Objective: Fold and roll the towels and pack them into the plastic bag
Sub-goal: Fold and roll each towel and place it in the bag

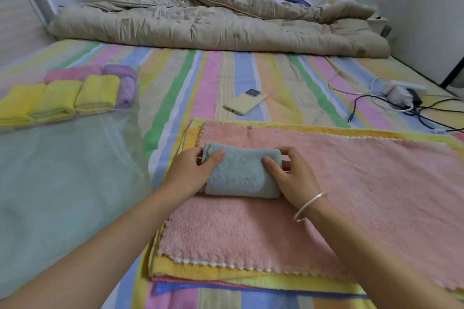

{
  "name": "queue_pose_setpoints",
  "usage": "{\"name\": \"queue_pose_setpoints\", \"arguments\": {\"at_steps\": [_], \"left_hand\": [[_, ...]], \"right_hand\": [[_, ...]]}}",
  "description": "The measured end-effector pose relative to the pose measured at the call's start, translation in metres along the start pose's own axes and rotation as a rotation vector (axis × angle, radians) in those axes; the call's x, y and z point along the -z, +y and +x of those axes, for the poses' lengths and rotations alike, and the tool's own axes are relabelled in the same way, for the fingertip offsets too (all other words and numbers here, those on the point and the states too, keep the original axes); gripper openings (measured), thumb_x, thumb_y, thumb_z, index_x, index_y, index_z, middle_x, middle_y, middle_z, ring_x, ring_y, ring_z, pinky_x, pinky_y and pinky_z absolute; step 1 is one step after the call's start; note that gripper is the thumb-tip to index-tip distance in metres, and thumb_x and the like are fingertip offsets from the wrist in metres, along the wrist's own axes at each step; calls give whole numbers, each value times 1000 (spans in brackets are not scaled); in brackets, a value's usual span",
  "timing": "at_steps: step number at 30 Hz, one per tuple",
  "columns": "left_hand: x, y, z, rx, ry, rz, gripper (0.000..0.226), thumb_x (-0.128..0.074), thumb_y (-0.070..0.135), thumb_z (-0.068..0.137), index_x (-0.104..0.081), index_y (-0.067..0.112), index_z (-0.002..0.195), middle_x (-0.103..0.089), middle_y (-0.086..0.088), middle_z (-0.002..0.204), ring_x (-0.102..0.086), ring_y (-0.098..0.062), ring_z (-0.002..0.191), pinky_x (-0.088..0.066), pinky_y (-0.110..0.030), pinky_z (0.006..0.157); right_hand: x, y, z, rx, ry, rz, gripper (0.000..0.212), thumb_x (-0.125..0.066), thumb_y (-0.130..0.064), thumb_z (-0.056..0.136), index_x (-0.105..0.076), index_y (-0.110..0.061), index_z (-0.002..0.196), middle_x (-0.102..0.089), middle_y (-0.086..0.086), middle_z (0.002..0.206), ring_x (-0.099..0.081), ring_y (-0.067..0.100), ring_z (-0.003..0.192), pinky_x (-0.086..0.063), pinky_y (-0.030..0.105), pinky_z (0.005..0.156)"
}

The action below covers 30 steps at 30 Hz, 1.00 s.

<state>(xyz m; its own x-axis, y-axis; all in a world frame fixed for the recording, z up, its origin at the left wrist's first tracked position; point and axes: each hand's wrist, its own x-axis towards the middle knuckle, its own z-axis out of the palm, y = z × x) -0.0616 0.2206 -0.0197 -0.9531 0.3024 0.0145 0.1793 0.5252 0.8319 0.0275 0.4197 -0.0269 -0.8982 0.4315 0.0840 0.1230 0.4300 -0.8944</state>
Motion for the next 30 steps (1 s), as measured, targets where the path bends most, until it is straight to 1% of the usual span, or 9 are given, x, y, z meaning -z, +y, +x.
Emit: {"name": "queue_pose_setpoints", "arguments": {"at_steps": [6,9,13,16,18,22,25,27,30], "left_hand": [[-18,-15,31,113,-16,327,54,-44,57,93,-58,8,78,-57,-4,71,-55,-21,68,-34,-32,54],[-17,-15,34,88,-2,460,55,-40,65,90,-52,14,73,-56,-1,69,-56,-21,67,-35,-32,53],[-5,-3,38,-26,59,583,51,-48,70,84,-49,22,100,-60,5,98,-59,-21,90,-45,-34,71],[7,-1,50,-216,-74,503,46,-59,52,87,-52,21,120,-58,7,119,-55,-17,113,-44,-30,89],[16,14,58,-367,-304,400,45,-66,34,87,-50,22,128,-56,9,127,-52,-12,123,-41,-26,98],[36,65,48,-368,-750,260,75,-77,41,78,-41,31,142,-46,21,140,-44,4,127,-38,-24,107],[52,76,23,-441,-820,185,54,-79,37,77,-57,32,126,-58,16,124,-57,-1,114,-50,-30,96],[69,71,0,-361,-816,99,55,-80,42,73,-60,31,122,-64,13,118,-61,-3,110,-52,-34,95],[98,55,-36,-333,-694,12,59,-79,51,65,-63,27,116,-67,13,114,-61,0,110,-49,-33,100]], "right_hand": [[-10,0,21,-131,53,-316,32,-57,-54,86,-54,-27,103,-63,-8,85,-58,13,79,-39,28,66],[-13,0,19,-149,103,-490,39,-52,-66,81,-51,-31,96,-60,-15,82,-58,11,77,-43,30,64],[-14,-3,27,-296,59,-400,53,-56,-67,77,-52,-25,108,-63,-9,97,-61,16,91,-49,34,78],[-13,-7,33,-388,1,-80,55,-70,-51,77,-59,-15,117,-64,-4,100,-61,12,88,-50,20,70],[-11,-17,29,-330,-19,137,47,-76,-39,75,-64,-12,112,-68,-1,97,-64,9,84,-48,11,61],[2,-50,8,-23,-86,213,31,-79,-30,74,-69,-13,97,-72,9,94,-68,23,92,-55,33,79],[12,-83,-14,96,-210,183,43,-81,-42,63,-69,-18,96,-70,13,98,-64,35,97,-53,48,87],[17,-103,-26,120,-346,200,47,-80,-43,60,-68,-18,99,-67,17,103,-60,41,102,-50,54,90],[12,-127,-39,150,-500,221,41,-80,-30,66,-67,-25,104,-65,12,110,-64,30,102,-53,42,88]]}}
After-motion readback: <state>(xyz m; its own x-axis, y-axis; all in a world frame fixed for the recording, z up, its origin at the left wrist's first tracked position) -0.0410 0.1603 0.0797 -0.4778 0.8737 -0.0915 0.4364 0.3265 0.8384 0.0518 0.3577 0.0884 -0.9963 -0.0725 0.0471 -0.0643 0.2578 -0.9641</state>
